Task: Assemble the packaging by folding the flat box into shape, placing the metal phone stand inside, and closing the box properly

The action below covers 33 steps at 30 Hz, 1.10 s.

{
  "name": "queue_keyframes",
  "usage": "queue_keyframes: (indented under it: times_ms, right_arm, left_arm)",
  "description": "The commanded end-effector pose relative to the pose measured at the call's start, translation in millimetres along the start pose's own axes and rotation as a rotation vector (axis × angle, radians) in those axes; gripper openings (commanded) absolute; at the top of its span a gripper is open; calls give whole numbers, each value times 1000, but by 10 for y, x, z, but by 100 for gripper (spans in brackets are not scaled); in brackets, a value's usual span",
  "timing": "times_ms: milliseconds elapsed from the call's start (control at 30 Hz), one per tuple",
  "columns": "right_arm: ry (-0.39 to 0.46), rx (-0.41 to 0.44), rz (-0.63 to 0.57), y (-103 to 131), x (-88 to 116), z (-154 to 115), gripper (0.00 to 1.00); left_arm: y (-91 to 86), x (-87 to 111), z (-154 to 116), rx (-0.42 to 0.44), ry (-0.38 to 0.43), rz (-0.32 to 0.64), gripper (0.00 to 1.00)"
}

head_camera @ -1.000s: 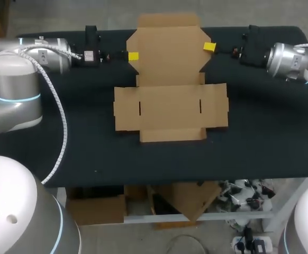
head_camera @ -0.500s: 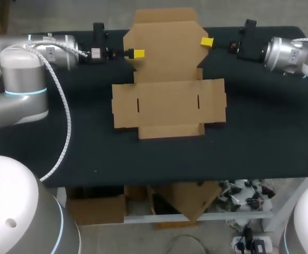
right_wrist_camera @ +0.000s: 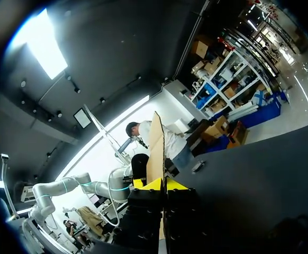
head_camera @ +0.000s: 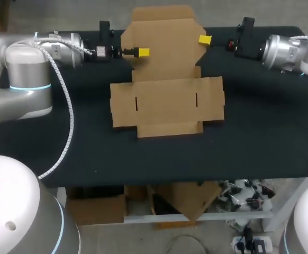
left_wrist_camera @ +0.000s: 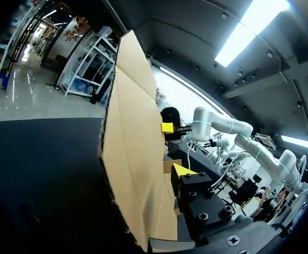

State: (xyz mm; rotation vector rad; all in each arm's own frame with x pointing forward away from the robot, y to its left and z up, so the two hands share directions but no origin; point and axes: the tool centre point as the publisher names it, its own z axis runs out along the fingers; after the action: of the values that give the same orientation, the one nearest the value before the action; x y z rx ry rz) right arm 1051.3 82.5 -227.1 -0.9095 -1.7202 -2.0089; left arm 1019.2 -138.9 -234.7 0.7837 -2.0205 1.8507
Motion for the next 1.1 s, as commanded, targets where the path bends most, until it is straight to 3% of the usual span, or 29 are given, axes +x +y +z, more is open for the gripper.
queue_keyframes:
  times_ms: [33, 233, 433, 867, 933, 1100]
  right_arm:
    - [10, -1, -2, 8, -20, 15, 0]
    - [15, 1, -4, 17, -20, 45, 0]
    - [17, 2, -6, 24, -9, 62, 0]
    - [23, 3, -10, 24, -6, 78, 0]
    - [24, 3, -10, 24, -6, 80, 0]
    - [26, 2, -12, 26, 4, 82, 0]
  left_arm:
    - [-8, -25, 21, -3, 12, 2, 39]
    - [-13, -25, 45, -1, 19, 5, 36]
    - [-19, -23, 56, 2, 25, 9, 24]
    - [-27, -27, 70, 4, 37, 11, 10]
    - [-30, -27, 73, 6, 38, 12, 1]
    - [-35, -27, 77, 7, 46, 15, 0]
